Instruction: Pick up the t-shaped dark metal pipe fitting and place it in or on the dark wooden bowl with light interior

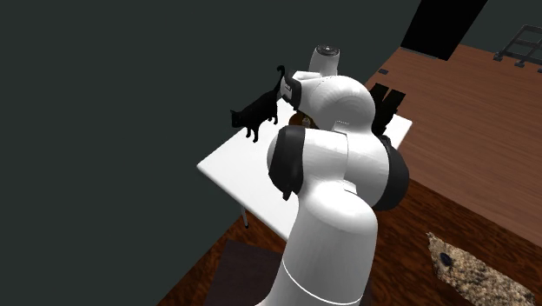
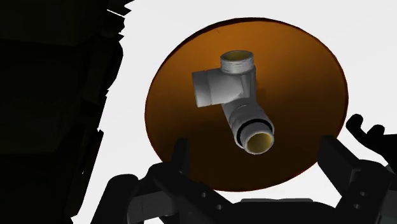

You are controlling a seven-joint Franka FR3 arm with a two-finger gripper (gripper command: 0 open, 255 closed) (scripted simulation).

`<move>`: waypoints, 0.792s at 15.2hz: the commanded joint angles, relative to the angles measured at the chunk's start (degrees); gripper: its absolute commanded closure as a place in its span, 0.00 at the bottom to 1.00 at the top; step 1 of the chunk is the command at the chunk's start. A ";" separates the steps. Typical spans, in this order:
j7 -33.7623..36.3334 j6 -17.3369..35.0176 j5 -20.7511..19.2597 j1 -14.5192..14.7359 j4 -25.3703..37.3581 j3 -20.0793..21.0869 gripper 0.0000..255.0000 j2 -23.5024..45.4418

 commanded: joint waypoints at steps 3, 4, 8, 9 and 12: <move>-0.31 -3.01 0.67 -0.62 -0.99 0.54 0.00 -4.02; -0.40 -3.87 0.86 -0.77 -1.11 0.67 0.00 -5.00; -0.41 -3.87 0.86 -0.77 -1.11 0.67 0.00 -5.00; -0.41 -3.87 0.86 -0.77 -1.11 0.67 0.00 -5.00; -0.41 -3.87 0.86 -0.77 -1.11 0.67 0.00 -5.00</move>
